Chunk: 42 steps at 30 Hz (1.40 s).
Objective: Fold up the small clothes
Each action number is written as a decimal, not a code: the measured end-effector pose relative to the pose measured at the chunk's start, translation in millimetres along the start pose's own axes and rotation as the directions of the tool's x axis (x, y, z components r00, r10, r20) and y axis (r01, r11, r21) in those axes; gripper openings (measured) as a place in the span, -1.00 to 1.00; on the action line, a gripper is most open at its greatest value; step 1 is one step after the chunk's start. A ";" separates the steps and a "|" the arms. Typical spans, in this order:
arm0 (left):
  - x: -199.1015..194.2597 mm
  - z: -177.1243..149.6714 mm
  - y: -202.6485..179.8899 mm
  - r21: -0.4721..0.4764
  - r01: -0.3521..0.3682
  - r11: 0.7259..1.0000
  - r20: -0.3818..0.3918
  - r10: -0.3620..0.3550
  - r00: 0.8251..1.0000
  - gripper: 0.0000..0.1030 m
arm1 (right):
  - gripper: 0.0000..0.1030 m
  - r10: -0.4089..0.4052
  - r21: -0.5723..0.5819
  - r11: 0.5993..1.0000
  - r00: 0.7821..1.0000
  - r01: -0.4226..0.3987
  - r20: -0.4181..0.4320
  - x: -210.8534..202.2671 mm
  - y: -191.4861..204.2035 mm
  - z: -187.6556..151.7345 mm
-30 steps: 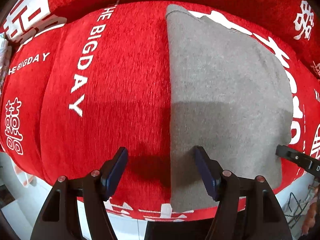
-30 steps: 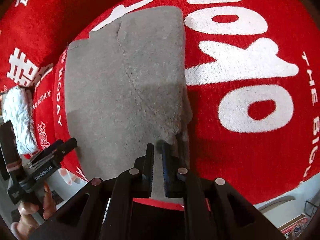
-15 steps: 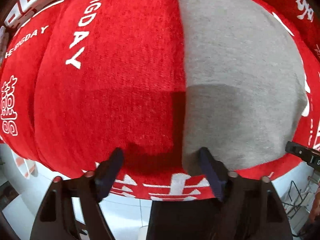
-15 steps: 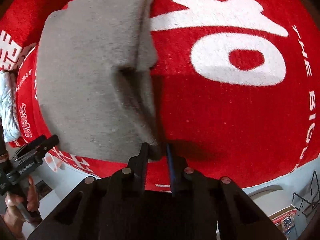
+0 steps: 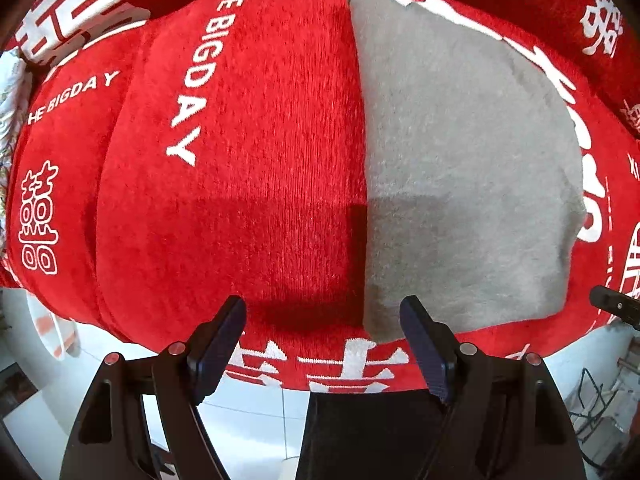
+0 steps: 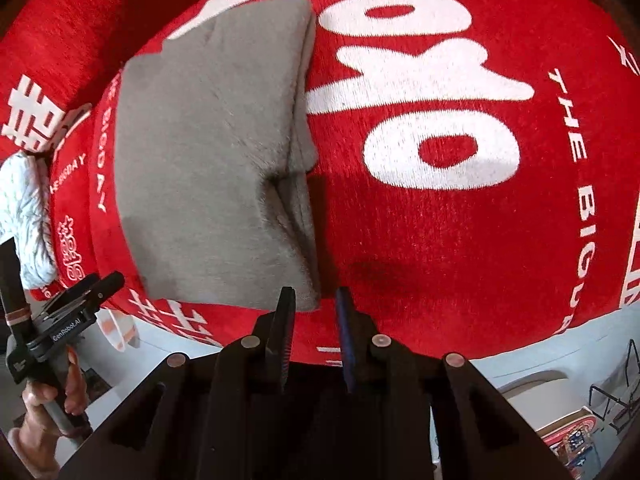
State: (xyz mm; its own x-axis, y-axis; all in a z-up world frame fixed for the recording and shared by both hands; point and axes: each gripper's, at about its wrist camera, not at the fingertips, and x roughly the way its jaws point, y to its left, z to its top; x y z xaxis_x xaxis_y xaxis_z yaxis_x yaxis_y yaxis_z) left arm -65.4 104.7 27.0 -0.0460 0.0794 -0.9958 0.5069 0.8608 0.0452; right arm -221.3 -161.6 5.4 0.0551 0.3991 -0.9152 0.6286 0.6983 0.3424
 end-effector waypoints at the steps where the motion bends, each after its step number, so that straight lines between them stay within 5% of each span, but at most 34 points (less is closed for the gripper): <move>1: -4.1 0.3 -1.1 0.001 0.001 1.000 0.006 -0.001 1.000 0.56 | -0.56 0.002 -0.002 1.000 1.000 -0.002 0.007 -4.1 0.8 0.1; 12: -46.4 10.8 -7.7 0.034 -0.021 0.999 0.058 0.019 0.998 0.56 | -0.53 0.020 -0.018 1.000 0.998 -0.018 0.066 -38.8 26.8 -3.3; 15: -62.6 13.0 -10.7 0.036 -0.030 0.999 0.078 0.028 0.997 0.56 | 0.14 -0.005 -0.029 1.000 0.995 0.008 0.104 -54.1 38.5 -2.9; 17: -75.5 14.6 -11.9 0.023 -0.026 0.999 0.105 0.023 0.994 0.57 | 0.23 -0.009 -0.041 0.999 0.990 0.015 0.138 -66.3 47.5 -2.5; 19: -87.1 15.8 -14.1 0.021 -0.026 0.999 0.134 0.023 0.991 1.00 | 0.41 -0.014 -0.049 0.999 0.987 0.022 0.158 -74.7 54.6 -1.6; 25: -109.4 19.2 -22.9 0.041 -0.012 0.999 0.161 0.005 0.987 1.00 | 1.00 -0.113 -0.058 0.990 0.969 0.129 0.220 -91.8 73.4 -3.1; 29: -113.4 19.8 -27.1 0.034 -0.016 0.999 0.168 0.010 0.986 1.00 | 0.99 -0.156 -0.077 0.980 0.950 0.183 0.269 -98.0 82.6 -5.9; 42: -121.6 19.8 -29.3 0.014 -0.052 0.999 0.186 0.049 0.981 1.00 | 0.99 -0.165 -0.060 0.980 0.945 0.189 0.281 -105.3 86.2 -5.2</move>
State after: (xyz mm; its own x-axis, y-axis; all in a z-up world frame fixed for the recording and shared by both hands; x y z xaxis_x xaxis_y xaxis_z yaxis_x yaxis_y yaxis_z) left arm -57.6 59.9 145.1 0.1396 0.0263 -0.9899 0.5209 0.8482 0.0960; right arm -176.9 -140.4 132.4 0.1664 0.0954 -0.9814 0.5797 0.7957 0.1756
